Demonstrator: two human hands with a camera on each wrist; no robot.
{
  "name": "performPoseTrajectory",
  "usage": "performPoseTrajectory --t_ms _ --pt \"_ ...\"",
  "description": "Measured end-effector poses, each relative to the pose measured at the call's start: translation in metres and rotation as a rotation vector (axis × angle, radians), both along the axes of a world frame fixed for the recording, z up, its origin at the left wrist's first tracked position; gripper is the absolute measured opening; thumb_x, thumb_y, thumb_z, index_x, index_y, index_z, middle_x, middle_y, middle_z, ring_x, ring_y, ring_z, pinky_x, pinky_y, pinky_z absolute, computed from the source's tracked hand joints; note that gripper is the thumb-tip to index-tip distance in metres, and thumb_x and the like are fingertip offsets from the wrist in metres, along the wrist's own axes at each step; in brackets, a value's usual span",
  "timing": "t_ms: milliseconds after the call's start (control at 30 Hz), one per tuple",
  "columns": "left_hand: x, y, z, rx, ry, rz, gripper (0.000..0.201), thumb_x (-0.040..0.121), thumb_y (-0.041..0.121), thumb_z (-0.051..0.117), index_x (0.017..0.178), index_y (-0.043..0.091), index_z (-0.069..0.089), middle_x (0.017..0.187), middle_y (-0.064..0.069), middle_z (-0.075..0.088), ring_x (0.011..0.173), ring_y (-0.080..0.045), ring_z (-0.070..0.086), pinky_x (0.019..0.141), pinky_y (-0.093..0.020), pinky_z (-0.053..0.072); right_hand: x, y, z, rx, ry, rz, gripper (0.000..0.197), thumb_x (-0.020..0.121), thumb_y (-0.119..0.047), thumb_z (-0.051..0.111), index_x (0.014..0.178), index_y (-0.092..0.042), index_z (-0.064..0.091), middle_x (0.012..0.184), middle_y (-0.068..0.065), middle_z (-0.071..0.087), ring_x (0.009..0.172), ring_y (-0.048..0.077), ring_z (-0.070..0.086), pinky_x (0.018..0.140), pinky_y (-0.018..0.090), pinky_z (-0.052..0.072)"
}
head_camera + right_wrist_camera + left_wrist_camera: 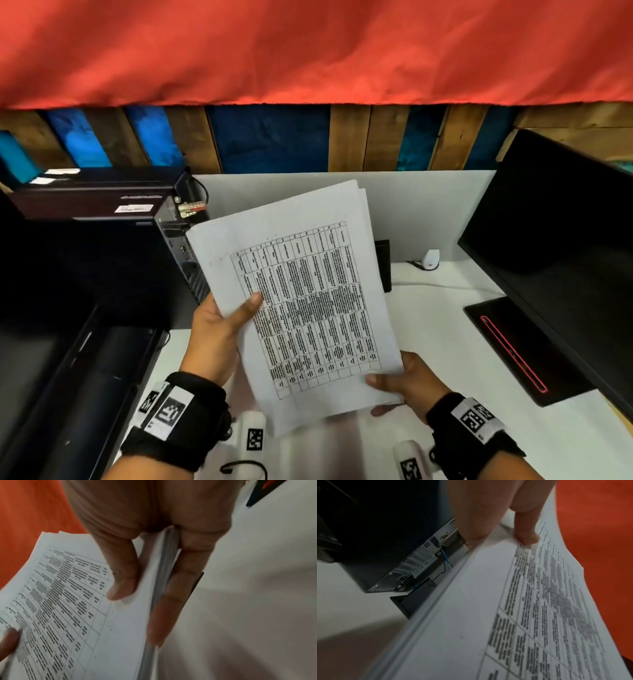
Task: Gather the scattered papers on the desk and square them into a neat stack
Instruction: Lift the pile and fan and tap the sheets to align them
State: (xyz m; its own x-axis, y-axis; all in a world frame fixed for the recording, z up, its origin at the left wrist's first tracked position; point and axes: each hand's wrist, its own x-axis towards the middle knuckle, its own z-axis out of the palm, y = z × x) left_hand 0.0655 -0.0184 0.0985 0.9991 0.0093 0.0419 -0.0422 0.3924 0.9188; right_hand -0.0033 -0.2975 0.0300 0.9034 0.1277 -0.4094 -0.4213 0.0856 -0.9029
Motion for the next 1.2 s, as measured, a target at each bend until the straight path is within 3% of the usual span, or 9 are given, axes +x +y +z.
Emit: performPoseTrajectory --t_ms 67,200,267,333,467,667,767,867,1200 --pt "-0.002 0.002 -0.001 0.019 0.024 -0.108 0.042 0.072 -0.002 0.072 0.112 0.011 0.065 0.104 -0.008 0.075 0.092 -0.022 0.073 0.077 -0.036 0.061 0.000 0.002 -0.001 0.031 -0.015 -0.057 0.055 0.052 -0.019 0.081 0.104 -0.004 0.068 0.098 0.016 0.074 0.080 0.035 0.071 0.053 0.040 0.058" --pt "-0.023 0.001 -0.036 0.221 0.247 -0.437 0.081 0.036 0.024 0.099 0.110 0.009 0.069 0.110 -0.015 0.073 0.101 -0.030 0.071 0.086 -0.040 0.057 -0.001 0.005 -0.005 0.061 -0.035 -0.137 0.043 0.062 -0.009 0.075 0.105 -0.005 0.066 0.098 0.017 0.074 0.080 0.035 0.071 0.053 0.041 0.058" --pt "-0.040 -0.005 -0.057 0.256 0.392 -0.541 0.088 0.038 0.023 0.098 0.117 0.004 0.064 0.114 -0.017 0.071 0.103 -0.037 0.069 0.078 -0.044 0.059 -0.003 0.007 -0.007 0.068 -0.044 -0.173 0.039 0.063 -0.009 0.075 0.101 -0.008 0.067 0.097 0.016 0.074 0.080 0.035 0.071 0.055 0.044 0.059" --pt "-0.050 -0.011 -0.068 0.271 0.459 -0.509 0.077 0.050 0.017 0.094 0.118 0.002 0.062 0.112 -0.019 0.072 0.096 -0.042 0.069 0.068 -0.051 0.060 -0.005 0.006 -0.009 0.038 -0.050 -0.175 0.046 0.056 -0.015 0.084 0.099 -0.009 0.069 0.096 0.014 0.075 0.083 0.032 0.072 0.061 0.043 0.060" --pt "-0.047 -0.016 -0.074 0.379 0.394 -0.324 0.029 0.084 -0.008 0.067 0.110 0.004 0.066 0.103 -0.014 0.075 0.091 -0.037 0.072 0.074 -0.057 0.058 -0.002 0.003 -0.013 -0.041 -0.101 -0.134 0.063 0.033 -0.028 0.095 0.090 -0.008 0.075 0.093 0.012 0.076 0.085 0.023 0.074 0.071 0.029 0.058" --pt "-0.039 -0.026 -0.067 0.408 0.281 -0.181 0.031 0.079 -0.009 0.071 0.099 0.014 0.072 0.098 -0.001 0.077 0.095 -0.017 0.074 0.090 -0.033 0.056 0.012 0.010 -0.003 -0.058 -0.180 -0.317 0.037 0.062 0.022 0.074 0.083 -0.008 0.074 0.082 0.010 0.077 0.071 0.021 0.072 0.071 0.035 0.059" --pt "-0.032 -0.029 -0.056 0.329 0.246 -0.069 0.031 0.075 -0.007 0.074 0.104 0.005 0.072 0.100 -0.008 0.077 0.096 -0.025 0.073 0.082 -0.033 0.059 0.016 0.011 0.007 -0.070 -0.219 -0.338 0.034 0.064 0.022 0.072 0.085 -0.004 0.071 0.076 0.004 0.077 0.067 0.015 0.072 0.062 0.027 0.058" --pt "-0.023 -0.028 -0.043 0.264 0.220 0.030 0.042 0.069 -0.008 0.079 0.109 0.001 0.069 0.103 -0.011 0.076 0.097 -0.025 0.073 0.088 -0.037 0.056 0.016 0.016 0.016 -0.052 -0.250 -0.325 0.036 0.064 0.022 0.072 0.089 -0.004 0.070 0.078 0.004 0.077 0.069 0.013 0.073 0.062 0.024 0.057" --pt "-0.026 -0.040 0.008 0.229 -0.040 0.079 0.034 0.073 -0.011 0.074 0.095 0.015 0.072 0.093 0.001 0.078 0.088 -0.013 0.074 0.079 -0.024 0.059 0.012 0.031 0.067 -0.057 -0.473 -0.440 0.034 0.076 0.009 0.070 0.099 -0.017 0.069 0.085 -0.009 0.077 0.081 0.003 0.072 0.071 0.016 0.057"
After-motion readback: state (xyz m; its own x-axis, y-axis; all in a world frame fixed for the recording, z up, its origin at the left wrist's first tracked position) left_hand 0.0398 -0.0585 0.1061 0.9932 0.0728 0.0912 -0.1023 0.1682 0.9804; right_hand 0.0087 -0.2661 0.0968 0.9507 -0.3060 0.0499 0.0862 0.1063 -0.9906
